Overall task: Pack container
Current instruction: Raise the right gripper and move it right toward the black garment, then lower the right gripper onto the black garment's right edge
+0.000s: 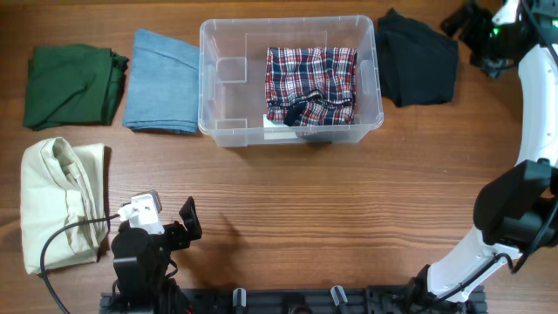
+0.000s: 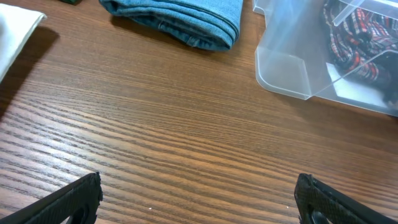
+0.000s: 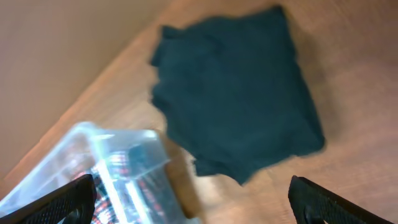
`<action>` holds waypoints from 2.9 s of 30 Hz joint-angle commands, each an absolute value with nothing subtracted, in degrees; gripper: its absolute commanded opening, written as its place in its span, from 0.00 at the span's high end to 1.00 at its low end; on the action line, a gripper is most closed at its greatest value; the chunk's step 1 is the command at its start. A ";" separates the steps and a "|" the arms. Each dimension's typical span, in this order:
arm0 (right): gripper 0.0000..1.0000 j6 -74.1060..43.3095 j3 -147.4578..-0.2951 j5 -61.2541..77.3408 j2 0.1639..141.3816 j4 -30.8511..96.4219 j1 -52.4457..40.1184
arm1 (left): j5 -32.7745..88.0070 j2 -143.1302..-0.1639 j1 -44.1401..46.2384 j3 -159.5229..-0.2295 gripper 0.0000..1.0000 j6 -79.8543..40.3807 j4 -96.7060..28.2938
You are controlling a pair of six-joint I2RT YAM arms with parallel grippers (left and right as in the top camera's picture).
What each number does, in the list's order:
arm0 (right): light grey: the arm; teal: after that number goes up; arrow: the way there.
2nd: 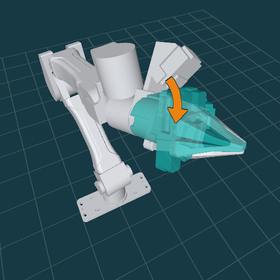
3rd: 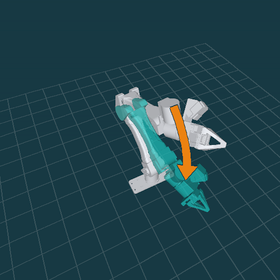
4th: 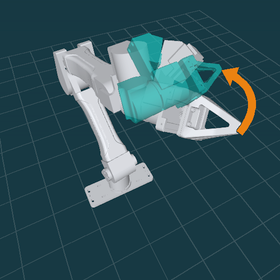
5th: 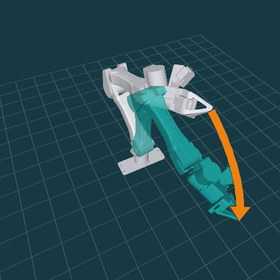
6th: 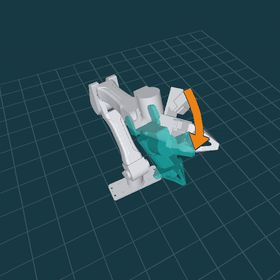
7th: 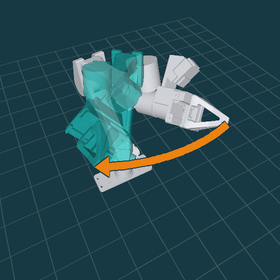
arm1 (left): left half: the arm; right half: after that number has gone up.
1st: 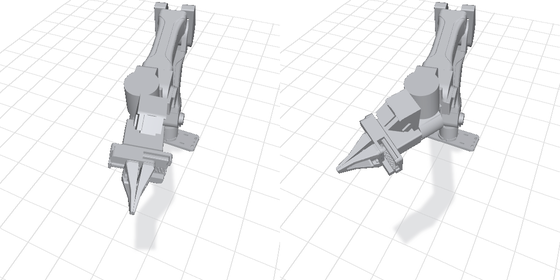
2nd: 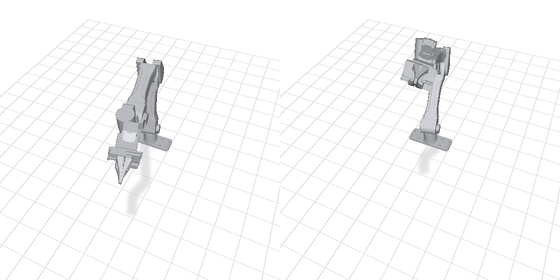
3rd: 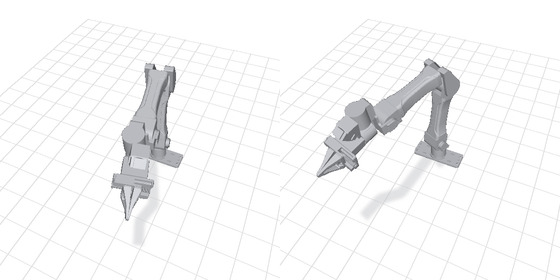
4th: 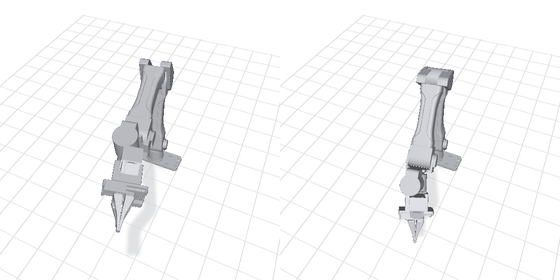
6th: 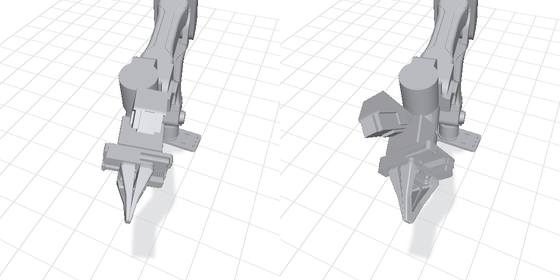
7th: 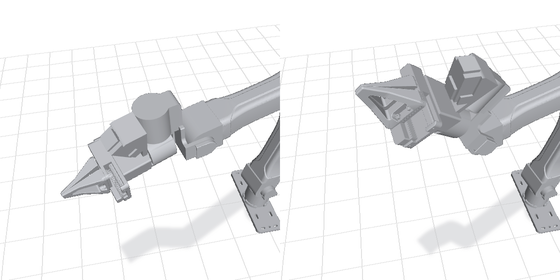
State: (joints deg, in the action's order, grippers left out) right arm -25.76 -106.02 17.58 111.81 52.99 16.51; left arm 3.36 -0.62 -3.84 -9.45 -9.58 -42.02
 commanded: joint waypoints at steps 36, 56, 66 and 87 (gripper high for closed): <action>0.00 -19.46 -82.78 12.86 122.67 16.80 19.94 | 4.23 -0.16 -4.19 -9.43 0.00 -10.28 -42.61; 0.02 -27.18 -82.78 28.10 130.80 11.14 19.84 | 4.23 -0.16 -4.19 -9.43 0.00 -10.28 -42.61; 0.28 -34.65 -82.78 37.56 131.70 8.29 19.79 | 4.23 -0.16 -4.19 -9.43 0.00 -10.28 -42.61; 0.96 -29.67 -82.91 45.10 131.68 6.92 19.86 | 4.23 -0.16 -4.19 -9.43 0.00 -10.28 -42.61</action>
State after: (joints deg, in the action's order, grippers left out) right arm -33.12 -83.81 41.74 130.08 6.74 20.58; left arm 3.36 -0.62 -3.84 -9.45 -9.58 -42.02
